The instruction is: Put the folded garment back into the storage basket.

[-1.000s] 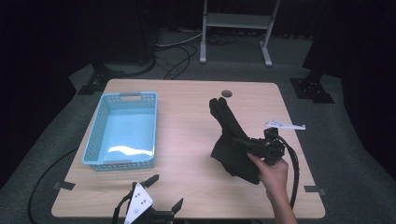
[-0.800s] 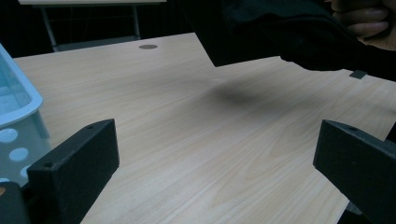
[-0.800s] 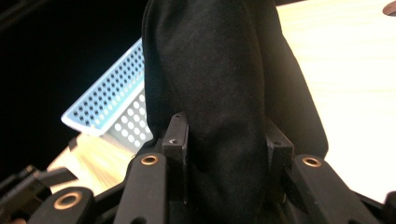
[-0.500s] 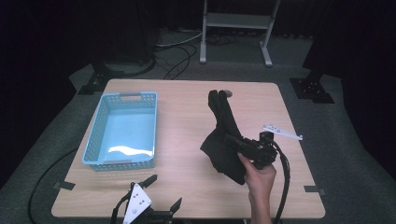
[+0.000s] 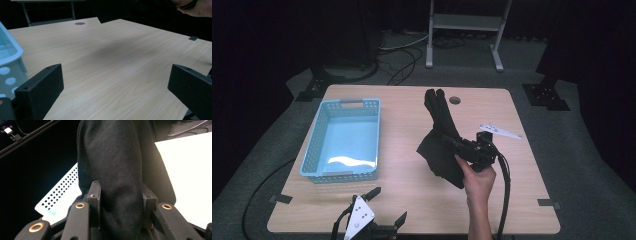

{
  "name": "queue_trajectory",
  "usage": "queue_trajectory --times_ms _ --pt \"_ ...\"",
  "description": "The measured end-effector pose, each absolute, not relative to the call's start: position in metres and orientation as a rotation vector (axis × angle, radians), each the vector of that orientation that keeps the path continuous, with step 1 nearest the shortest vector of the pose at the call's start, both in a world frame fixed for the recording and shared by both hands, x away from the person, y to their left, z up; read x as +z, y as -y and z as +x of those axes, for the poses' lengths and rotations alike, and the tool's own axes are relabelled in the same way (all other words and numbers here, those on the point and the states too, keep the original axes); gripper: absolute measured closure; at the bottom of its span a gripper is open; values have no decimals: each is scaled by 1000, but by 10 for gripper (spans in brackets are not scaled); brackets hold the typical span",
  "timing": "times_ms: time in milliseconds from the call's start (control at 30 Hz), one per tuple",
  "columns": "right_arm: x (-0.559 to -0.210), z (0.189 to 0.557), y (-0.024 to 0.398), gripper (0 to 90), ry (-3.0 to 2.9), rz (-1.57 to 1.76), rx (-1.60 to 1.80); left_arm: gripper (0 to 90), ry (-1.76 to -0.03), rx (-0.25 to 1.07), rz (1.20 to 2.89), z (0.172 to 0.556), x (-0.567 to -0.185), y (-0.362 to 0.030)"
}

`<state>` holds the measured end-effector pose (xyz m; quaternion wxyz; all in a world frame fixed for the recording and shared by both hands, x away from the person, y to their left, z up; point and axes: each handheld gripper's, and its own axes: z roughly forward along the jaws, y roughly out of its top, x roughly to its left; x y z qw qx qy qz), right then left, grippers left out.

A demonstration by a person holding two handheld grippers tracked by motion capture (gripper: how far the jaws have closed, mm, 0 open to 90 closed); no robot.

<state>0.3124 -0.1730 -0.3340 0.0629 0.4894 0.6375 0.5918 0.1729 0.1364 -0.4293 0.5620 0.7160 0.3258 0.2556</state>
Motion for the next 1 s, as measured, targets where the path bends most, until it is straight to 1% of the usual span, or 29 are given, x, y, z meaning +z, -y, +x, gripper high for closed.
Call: queue_trajectory --times_ms 733,1000 --pt "-309 340 126 628 -2038 1387 1780 0 -777 587 1664 175 -429 -138" --pt "-310 349 105 628 -2107 1374 1753 0 -785 585 1657 176 -429 -141"
